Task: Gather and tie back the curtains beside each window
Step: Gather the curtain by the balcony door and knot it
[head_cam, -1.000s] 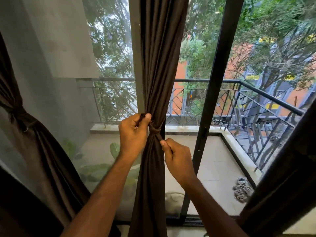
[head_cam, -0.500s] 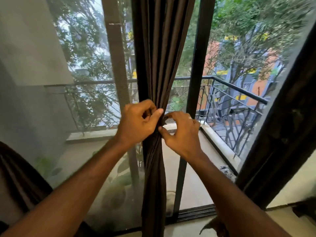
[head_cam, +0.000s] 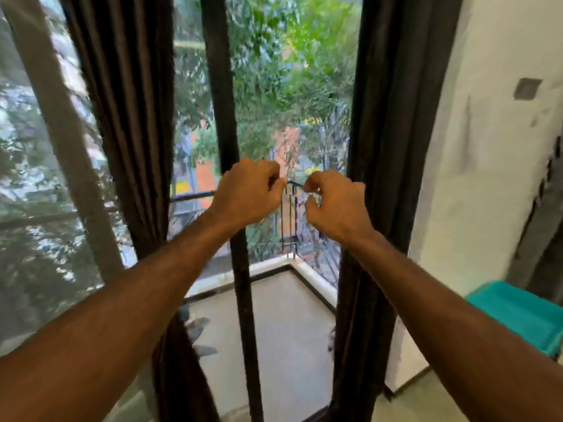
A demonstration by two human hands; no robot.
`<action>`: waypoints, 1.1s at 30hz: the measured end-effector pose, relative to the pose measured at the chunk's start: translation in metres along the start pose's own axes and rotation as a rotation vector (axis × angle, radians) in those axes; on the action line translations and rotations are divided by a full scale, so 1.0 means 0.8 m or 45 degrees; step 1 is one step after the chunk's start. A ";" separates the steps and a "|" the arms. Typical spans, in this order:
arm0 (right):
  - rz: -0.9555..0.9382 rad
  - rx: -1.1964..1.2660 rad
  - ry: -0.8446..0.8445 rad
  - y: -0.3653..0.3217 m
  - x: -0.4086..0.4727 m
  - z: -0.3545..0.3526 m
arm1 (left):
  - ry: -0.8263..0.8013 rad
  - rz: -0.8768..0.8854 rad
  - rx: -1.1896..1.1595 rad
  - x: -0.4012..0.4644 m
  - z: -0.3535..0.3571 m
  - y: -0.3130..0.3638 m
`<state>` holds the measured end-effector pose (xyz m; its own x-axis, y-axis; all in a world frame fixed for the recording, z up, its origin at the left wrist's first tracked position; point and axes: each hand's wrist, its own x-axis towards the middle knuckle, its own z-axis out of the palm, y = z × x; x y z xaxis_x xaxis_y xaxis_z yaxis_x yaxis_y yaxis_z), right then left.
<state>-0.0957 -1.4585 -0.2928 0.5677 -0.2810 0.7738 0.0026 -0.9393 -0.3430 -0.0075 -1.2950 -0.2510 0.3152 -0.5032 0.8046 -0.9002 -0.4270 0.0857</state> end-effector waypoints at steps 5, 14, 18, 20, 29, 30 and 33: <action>-0.059 -0.082 0.082 0.087 0.023 -0.092 | 0.005 -0.007 0.024 0.071 0.047 0.084; -0.163 -0.114 0.208 0.146 0.138 -0.200 | 0.031 -0.019 0.091 0.213 0.071 0.171; -0.186 -0.009 0.325 0.149 0.221 -0.226 | 0.194 -0.024 0.058 0.303 0.060 0.175; -0.194 0.037 0.377 0.147 0.262 -0.239 | 0.256 -0.048 0.015 0.350 0.054 0.178; -0.167 0.020 0.442 0.136 0.397 -0.281 | 0.498 -0.212 0.095 0.518 0.045 0.197; -0.164 0.024 0.456 0.136 0.409 -0.281 | 0.500 -0.225 0.101 0.529 0.049 0.196; -0.169 0.083 0.520 0.131 0.441 -0.277 | 0.546 -0.251 0.080 0.552 0.060 0.194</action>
<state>-0.0771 -1.6998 0.0623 0.1867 -0.2256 0.9561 0.1134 -0.9618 -0.2491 0.0068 -1.6196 0.0895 0.3139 -0.0581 0.9477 -0.8117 -0.5342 0.2361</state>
